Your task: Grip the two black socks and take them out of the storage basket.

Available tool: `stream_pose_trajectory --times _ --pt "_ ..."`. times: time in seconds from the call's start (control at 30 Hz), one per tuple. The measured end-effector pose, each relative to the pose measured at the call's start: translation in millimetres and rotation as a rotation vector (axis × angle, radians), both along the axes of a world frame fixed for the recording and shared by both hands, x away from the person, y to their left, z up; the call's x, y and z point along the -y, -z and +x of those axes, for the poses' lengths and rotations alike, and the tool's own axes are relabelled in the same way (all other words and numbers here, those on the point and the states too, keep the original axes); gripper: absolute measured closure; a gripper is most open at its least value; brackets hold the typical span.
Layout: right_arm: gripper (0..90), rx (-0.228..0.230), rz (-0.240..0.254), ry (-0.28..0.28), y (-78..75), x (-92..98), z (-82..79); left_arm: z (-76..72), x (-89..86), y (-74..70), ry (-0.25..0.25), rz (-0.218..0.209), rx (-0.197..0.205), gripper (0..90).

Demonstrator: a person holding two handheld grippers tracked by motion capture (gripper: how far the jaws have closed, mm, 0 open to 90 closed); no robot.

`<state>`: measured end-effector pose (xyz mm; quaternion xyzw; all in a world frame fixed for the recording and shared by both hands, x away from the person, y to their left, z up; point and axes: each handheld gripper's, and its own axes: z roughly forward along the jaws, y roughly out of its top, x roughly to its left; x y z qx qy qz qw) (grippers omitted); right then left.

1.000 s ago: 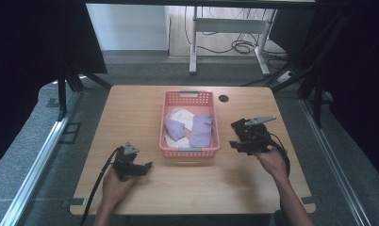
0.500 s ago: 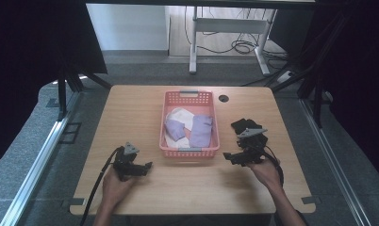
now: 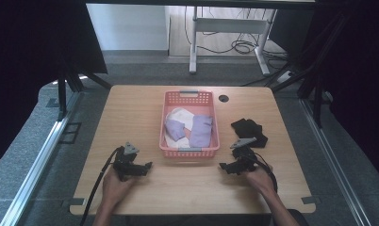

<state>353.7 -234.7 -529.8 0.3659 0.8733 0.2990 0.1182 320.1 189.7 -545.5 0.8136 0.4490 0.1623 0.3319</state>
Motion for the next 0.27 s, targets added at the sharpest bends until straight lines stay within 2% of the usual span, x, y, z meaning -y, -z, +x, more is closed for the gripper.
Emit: stream_pose_trajectory --times 0.27 --pt "14.7 0.019 0.003 -0.011 1.9 0.5 -1.9 0.0 0.1 0.0 0.001 0.0 0.0 10.8"
